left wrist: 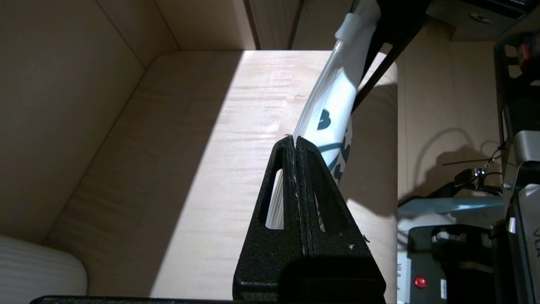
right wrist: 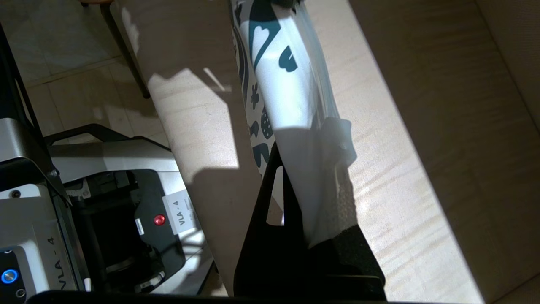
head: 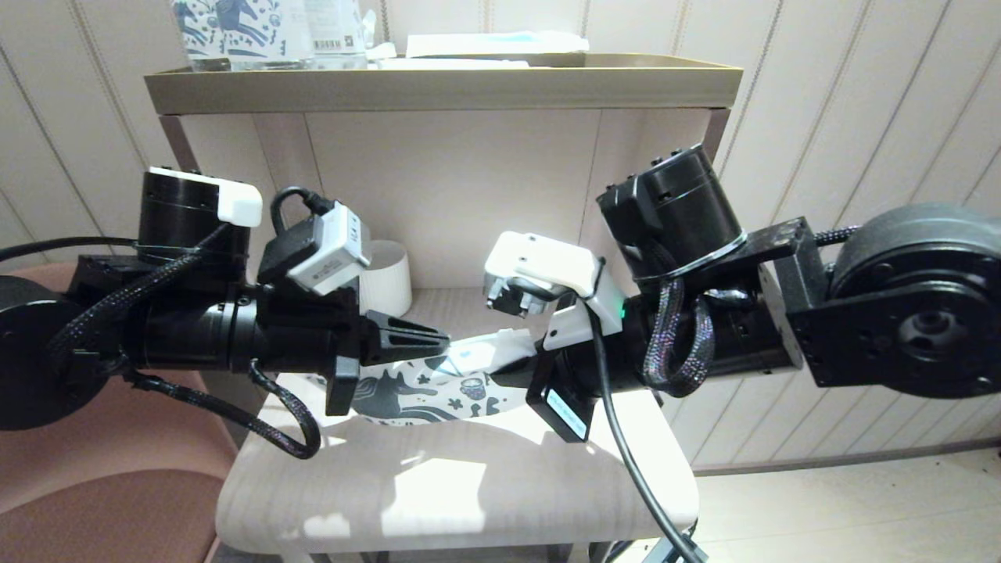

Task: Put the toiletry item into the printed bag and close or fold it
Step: Hand it to the other hand

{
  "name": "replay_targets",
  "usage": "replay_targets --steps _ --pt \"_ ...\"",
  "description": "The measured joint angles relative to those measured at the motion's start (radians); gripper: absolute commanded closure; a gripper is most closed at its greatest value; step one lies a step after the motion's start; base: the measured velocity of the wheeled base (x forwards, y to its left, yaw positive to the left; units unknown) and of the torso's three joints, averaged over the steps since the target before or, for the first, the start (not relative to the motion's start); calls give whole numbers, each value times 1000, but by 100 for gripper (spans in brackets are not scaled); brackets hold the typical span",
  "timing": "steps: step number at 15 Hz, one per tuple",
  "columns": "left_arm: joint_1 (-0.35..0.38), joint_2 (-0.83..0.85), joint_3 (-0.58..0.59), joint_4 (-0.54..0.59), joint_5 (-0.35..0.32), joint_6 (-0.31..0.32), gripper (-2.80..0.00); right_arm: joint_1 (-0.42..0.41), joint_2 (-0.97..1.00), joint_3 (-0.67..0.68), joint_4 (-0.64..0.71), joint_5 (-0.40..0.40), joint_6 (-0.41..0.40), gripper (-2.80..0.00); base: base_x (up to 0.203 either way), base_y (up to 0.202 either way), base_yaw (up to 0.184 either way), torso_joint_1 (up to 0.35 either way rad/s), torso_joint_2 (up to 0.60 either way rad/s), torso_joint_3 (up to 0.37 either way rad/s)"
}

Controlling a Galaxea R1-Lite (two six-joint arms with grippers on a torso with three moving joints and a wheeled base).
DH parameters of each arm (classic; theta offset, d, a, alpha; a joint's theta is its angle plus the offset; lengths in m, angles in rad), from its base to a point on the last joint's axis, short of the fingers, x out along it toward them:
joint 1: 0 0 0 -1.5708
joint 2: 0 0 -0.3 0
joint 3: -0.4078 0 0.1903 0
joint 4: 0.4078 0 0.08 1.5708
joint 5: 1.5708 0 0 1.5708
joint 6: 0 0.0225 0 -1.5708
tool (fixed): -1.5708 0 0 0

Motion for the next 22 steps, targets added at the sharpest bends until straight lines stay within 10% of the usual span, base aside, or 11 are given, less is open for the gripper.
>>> replay_targets --steps 10,16,17,22 --pt "15 -33 -29 16 10 -55 0 -5 -21 55 -62 3 0 0 0 0 0 0 0 0" --pt "180 -98 22 41 -4 -63 -11 -24 -76 66 -61 40 38 0 0 0 0 0 0 0" --pt "218 -127 50 54 -4 -67 -280 -24 -96 77 -61 56 48 0 0 0 0 0 0 0" --pt "343 -257 183 69 -42 -73 -280 -26 -198 148 -60 76 68 0 0 0 0 0 0 0"
